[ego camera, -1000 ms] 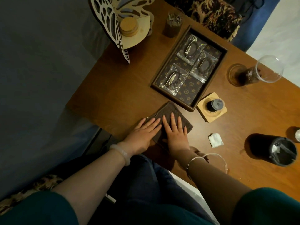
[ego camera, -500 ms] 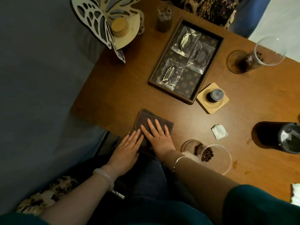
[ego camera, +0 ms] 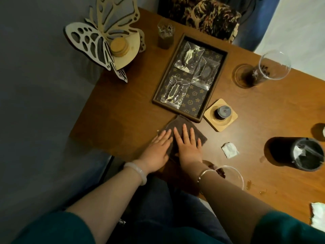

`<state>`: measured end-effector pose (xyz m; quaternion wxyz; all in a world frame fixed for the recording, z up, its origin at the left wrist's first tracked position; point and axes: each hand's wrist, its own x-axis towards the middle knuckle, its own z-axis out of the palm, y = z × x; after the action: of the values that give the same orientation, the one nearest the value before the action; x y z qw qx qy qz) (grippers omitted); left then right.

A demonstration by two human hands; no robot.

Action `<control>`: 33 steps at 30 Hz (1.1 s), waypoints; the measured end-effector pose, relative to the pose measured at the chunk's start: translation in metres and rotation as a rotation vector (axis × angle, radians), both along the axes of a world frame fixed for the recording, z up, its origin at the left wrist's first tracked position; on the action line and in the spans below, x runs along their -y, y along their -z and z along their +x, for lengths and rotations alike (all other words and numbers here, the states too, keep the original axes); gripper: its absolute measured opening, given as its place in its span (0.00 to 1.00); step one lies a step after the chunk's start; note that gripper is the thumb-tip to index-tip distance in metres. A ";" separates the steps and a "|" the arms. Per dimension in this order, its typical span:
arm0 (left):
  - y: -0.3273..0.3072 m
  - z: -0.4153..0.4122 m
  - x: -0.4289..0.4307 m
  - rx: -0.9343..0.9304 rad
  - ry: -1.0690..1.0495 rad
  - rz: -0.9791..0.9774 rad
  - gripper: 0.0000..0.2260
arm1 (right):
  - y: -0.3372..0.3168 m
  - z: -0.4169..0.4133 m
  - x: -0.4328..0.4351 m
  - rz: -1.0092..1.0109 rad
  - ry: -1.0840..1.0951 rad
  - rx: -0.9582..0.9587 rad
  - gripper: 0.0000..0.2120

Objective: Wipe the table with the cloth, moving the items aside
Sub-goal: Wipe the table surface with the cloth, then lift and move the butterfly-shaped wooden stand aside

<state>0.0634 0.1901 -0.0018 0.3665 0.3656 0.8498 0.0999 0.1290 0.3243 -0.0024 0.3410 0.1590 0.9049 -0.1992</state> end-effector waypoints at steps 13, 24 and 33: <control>-0.006 -0.060 0.064 0.150 -0.248 0.156 0.22 | -0.002 -0.067 0.041 -0.032 -0.139 0.101 0.49; -0.052 -0.190 0.055 0.384 -1.197 0.408 0.24 | -0.030 -0.137 0.051 0.061 -0.092 -0.240 0.22; -0.061 -0.216 0.039 0.312 -1.267 0.628 0.17 | -0.091 -0.296 -0.010 -0.376 0.617 -0.601 0.26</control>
<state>-0.1529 0.1512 0.0597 0.2329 -0.1278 0.7674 0.5835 -0.1671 0.3339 0.0888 0.0115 0.2911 0.8221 -0.4891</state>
